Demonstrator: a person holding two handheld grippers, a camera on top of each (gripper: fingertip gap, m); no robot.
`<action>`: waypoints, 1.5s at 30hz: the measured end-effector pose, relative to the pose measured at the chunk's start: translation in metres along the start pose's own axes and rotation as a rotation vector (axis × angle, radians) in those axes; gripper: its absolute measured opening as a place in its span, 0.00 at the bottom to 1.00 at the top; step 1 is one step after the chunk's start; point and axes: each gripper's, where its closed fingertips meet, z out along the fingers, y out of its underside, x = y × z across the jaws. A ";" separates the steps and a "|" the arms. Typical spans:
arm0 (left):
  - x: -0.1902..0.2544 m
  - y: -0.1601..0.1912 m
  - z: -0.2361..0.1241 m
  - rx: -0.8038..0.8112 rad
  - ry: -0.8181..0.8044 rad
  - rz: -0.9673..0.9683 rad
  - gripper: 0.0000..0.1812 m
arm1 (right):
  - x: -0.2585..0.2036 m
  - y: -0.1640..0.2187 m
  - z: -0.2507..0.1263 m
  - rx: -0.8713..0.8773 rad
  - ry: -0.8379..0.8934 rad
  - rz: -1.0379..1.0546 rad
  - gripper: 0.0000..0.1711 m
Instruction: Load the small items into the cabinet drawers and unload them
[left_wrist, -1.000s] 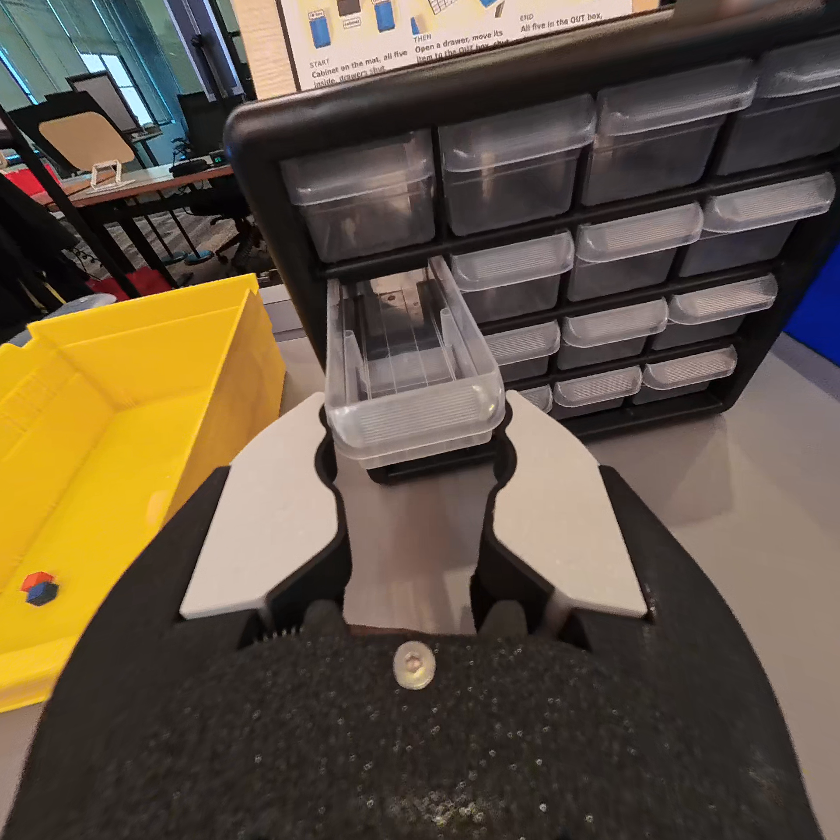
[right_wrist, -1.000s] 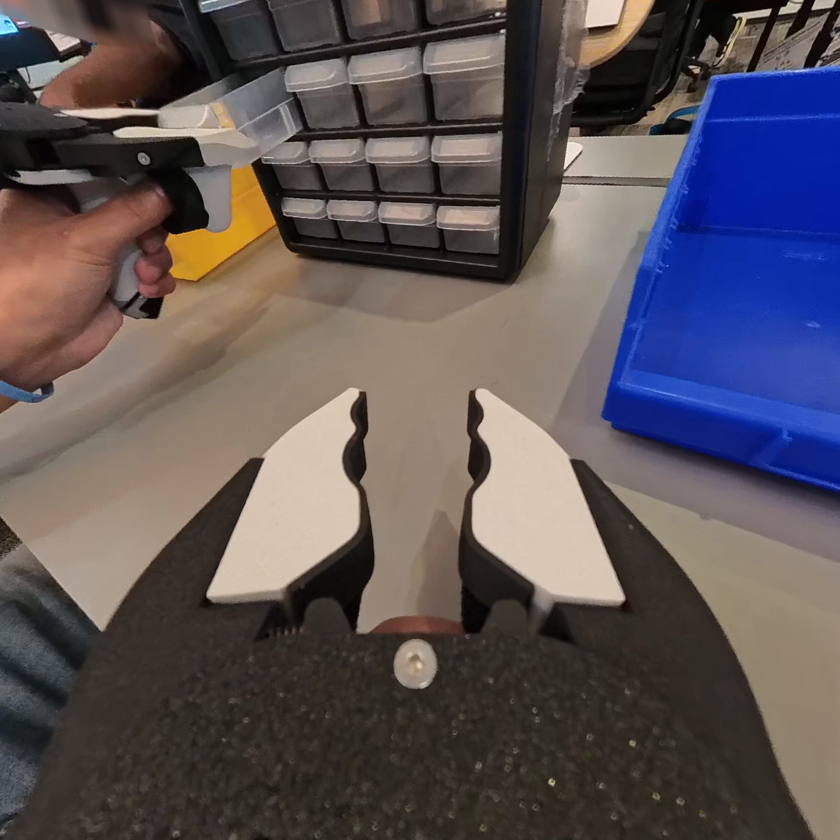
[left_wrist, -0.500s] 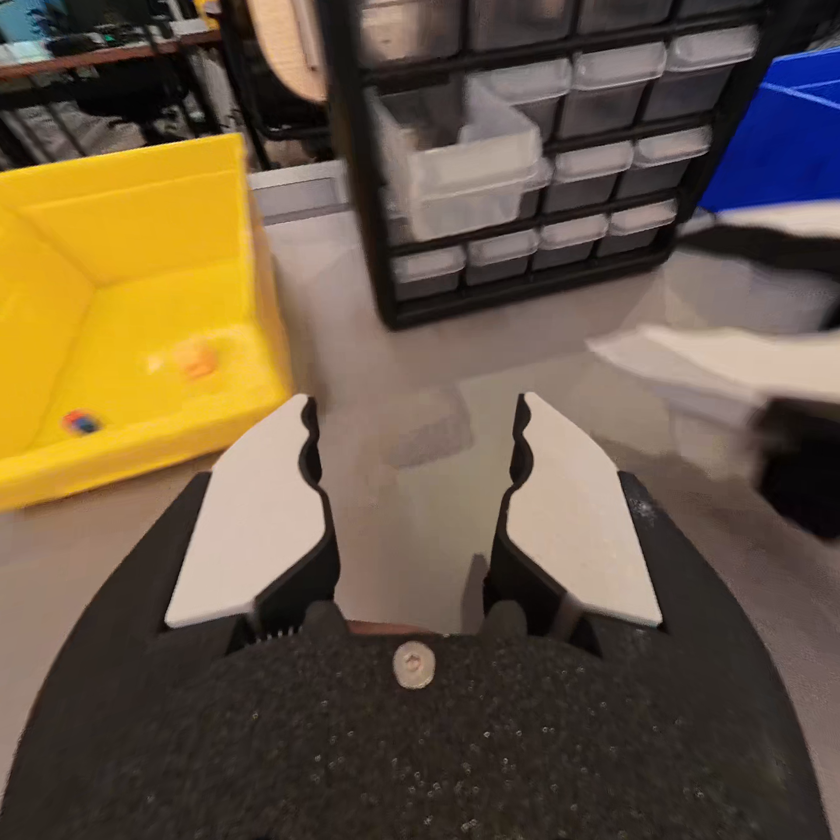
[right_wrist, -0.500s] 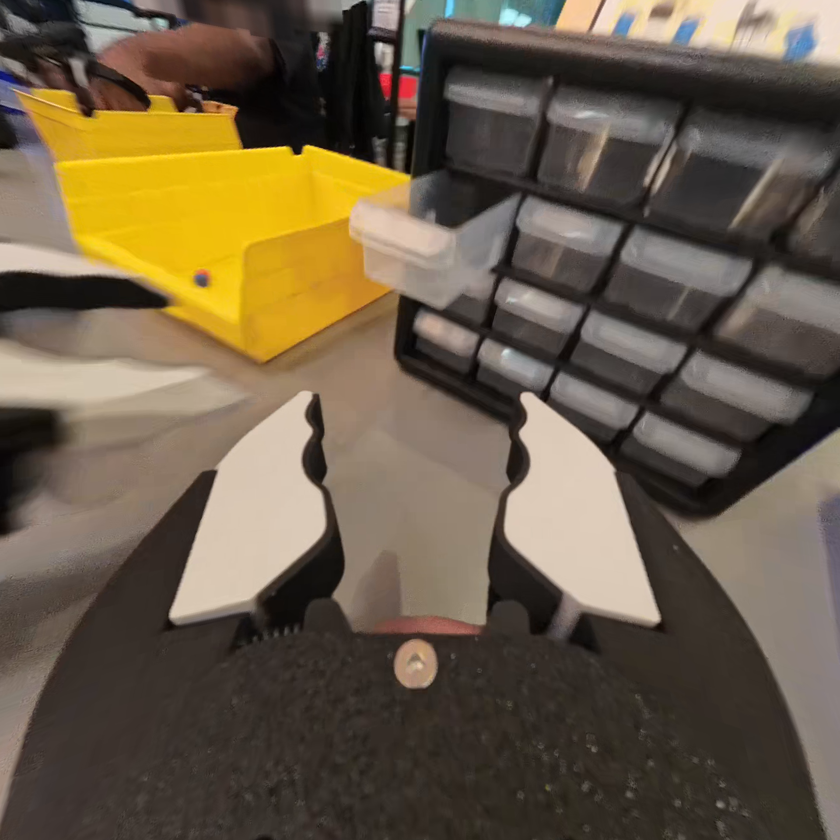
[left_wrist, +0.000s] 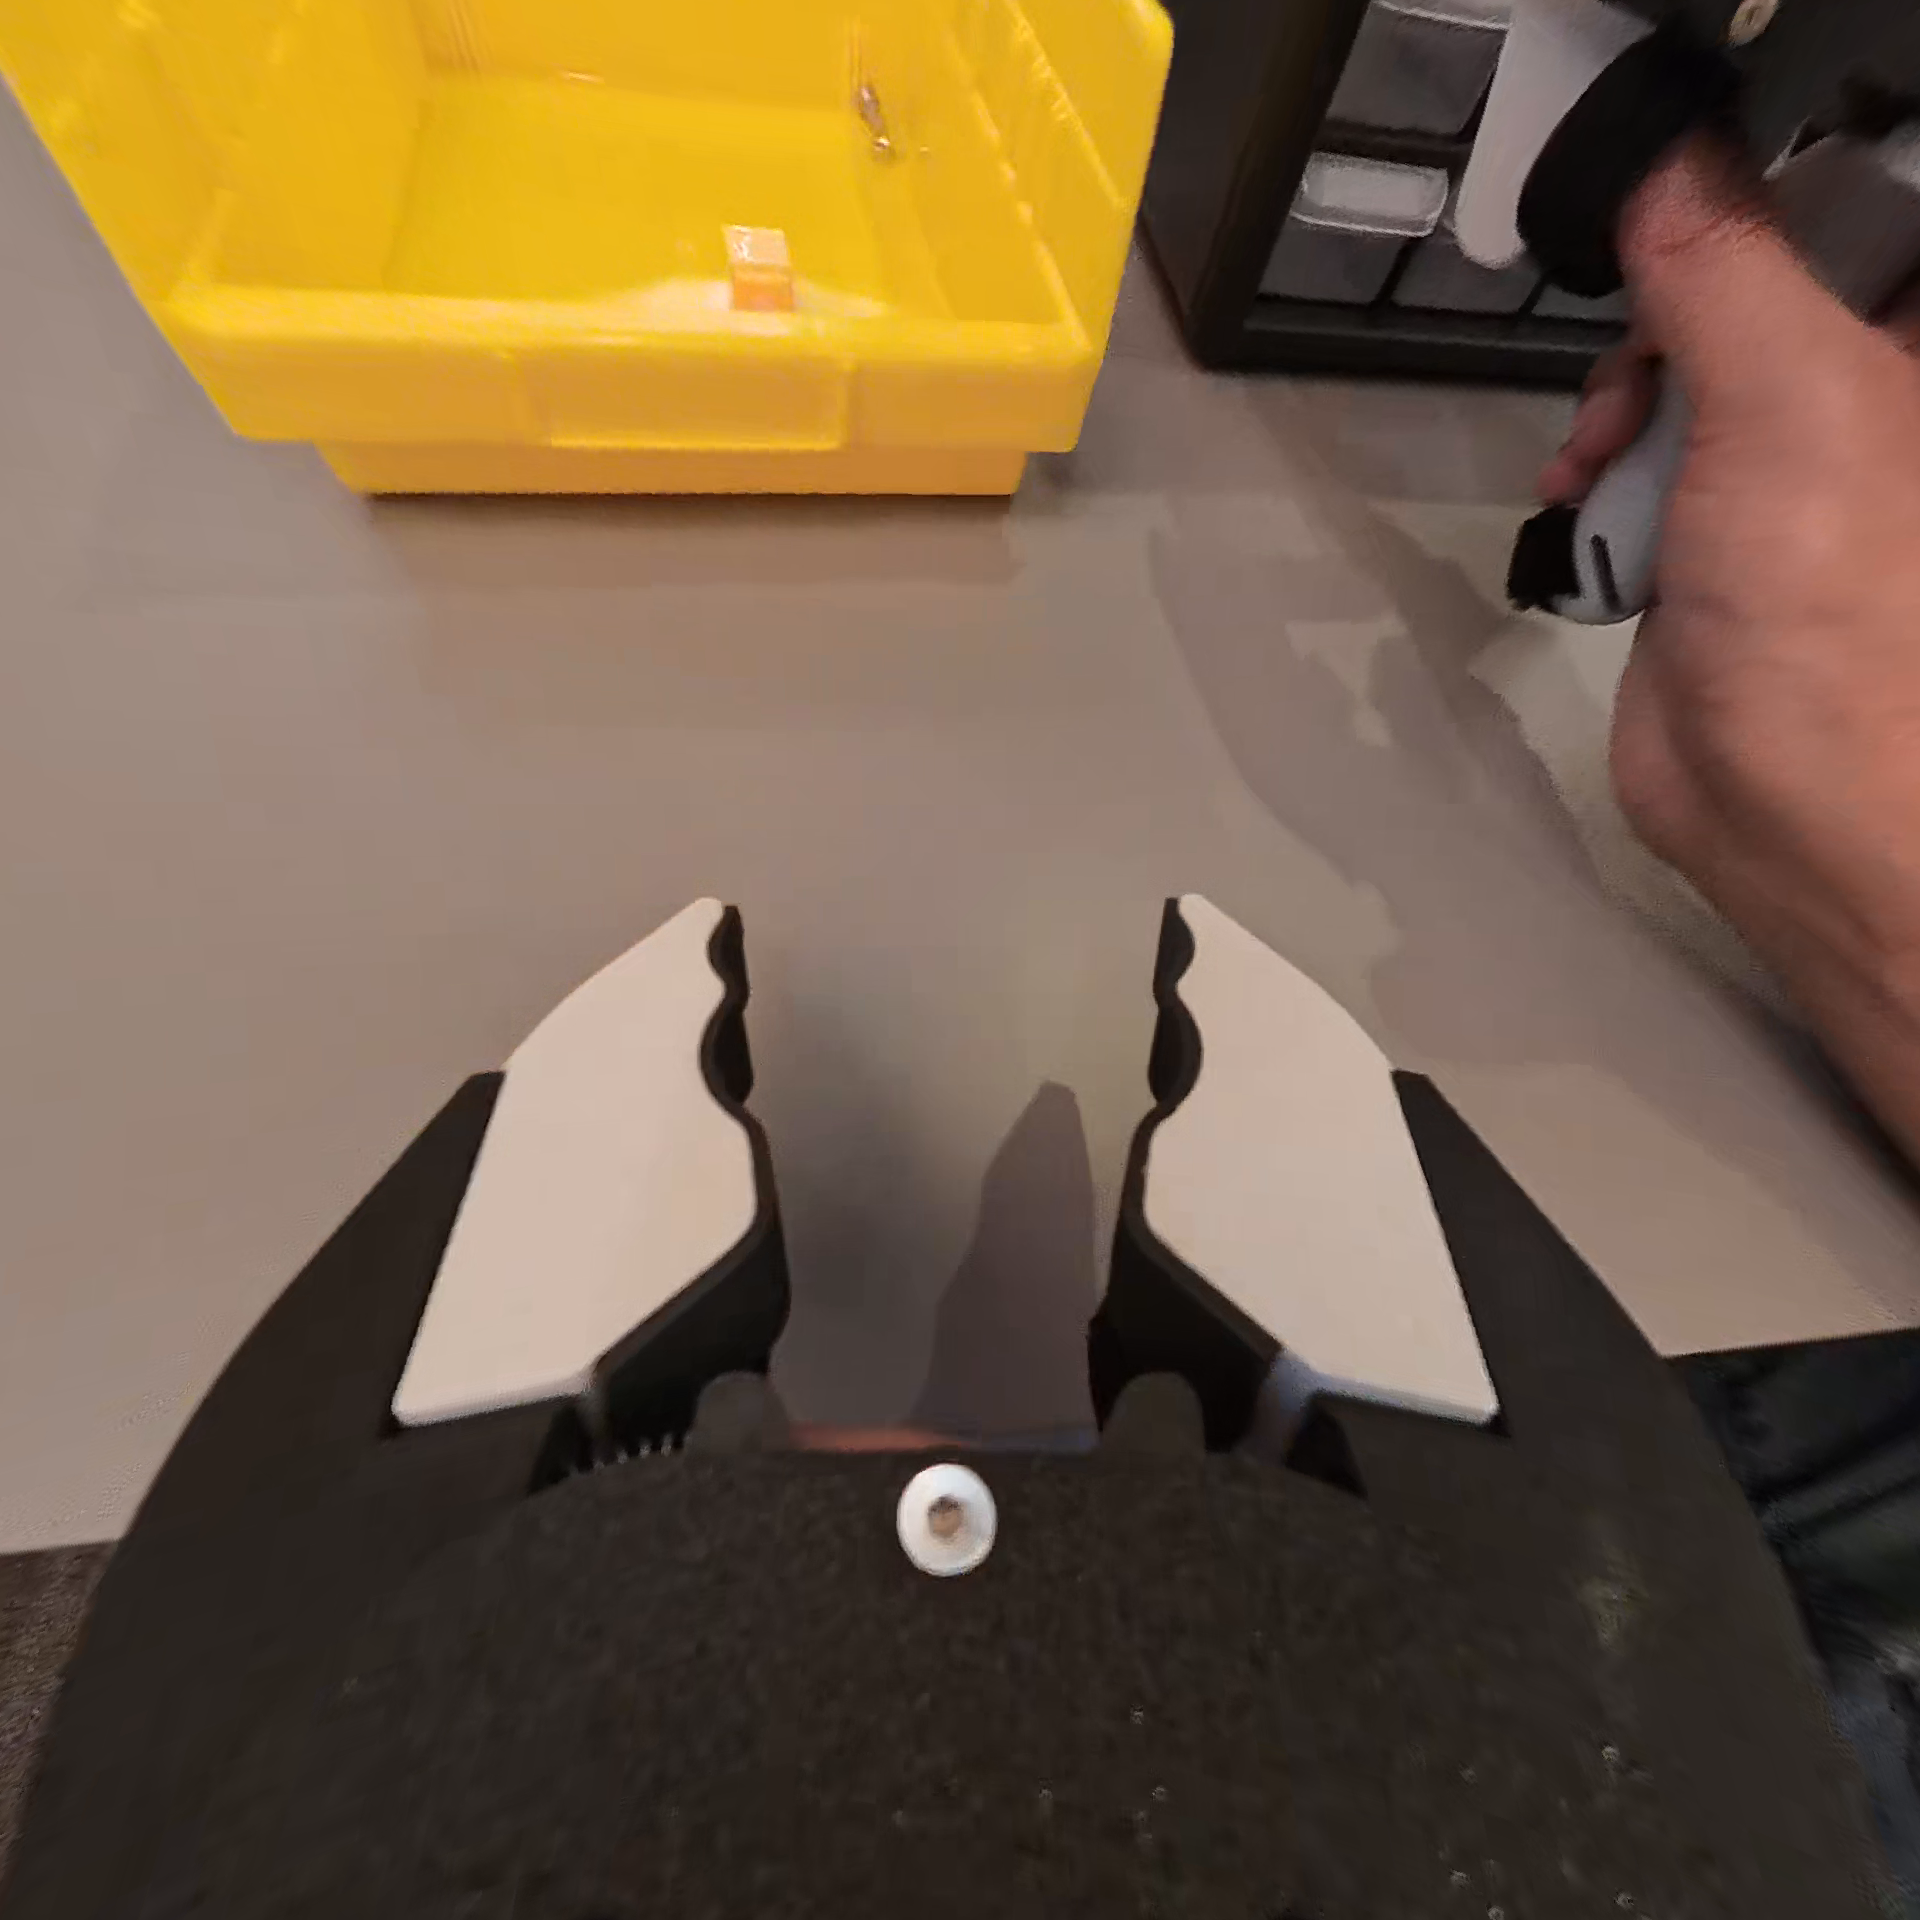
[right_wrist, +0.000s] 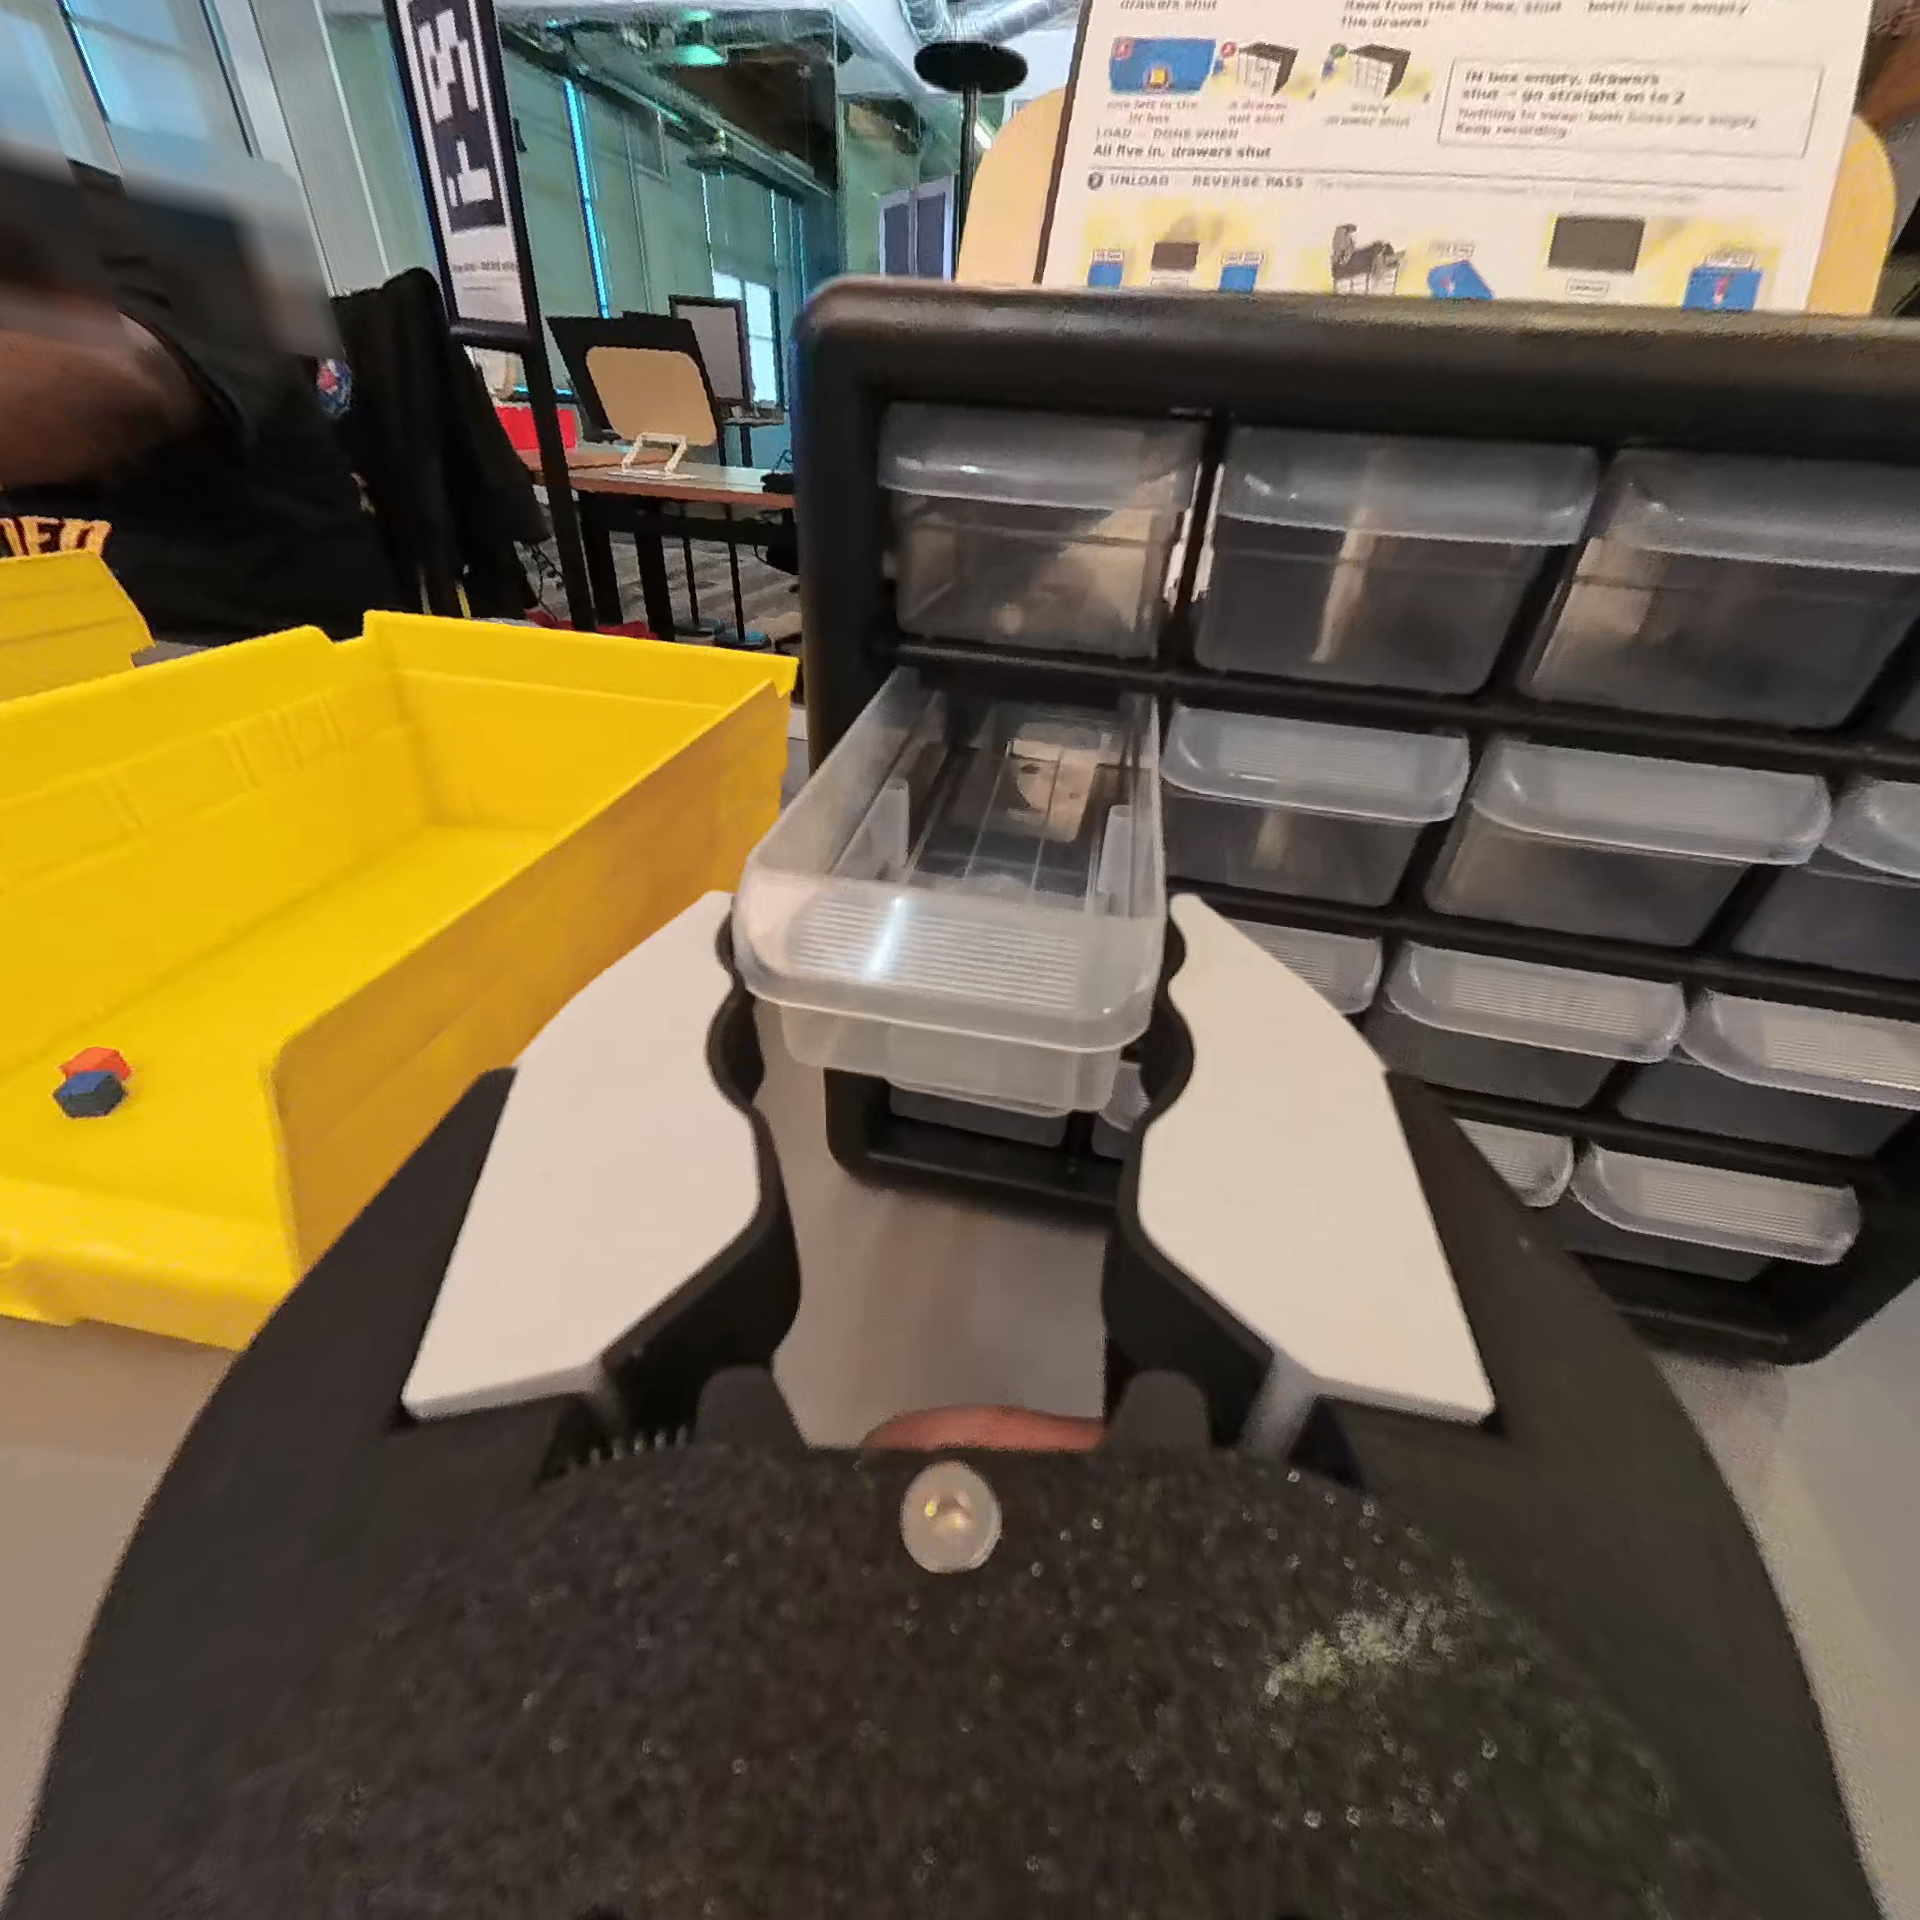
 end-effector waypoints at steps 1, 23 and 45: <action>0.002 0.000 0.001 -0.003 0.009 -0.016 0.41 | 0.000 0.000 0.000 0.004 0.000 0.005 0.42; -0.012 -0.196 0.193 -0.305 0.354 0.367 0.29 | -0.006 0.003 -0.010 -0.026 -0.009 0.007 0.40; -0.032 -0.168 0.333 -0.531 0.473 0.778 0.18 | -0.007 0.003 -0.009 -0.030 -0.015 -0.005 0.40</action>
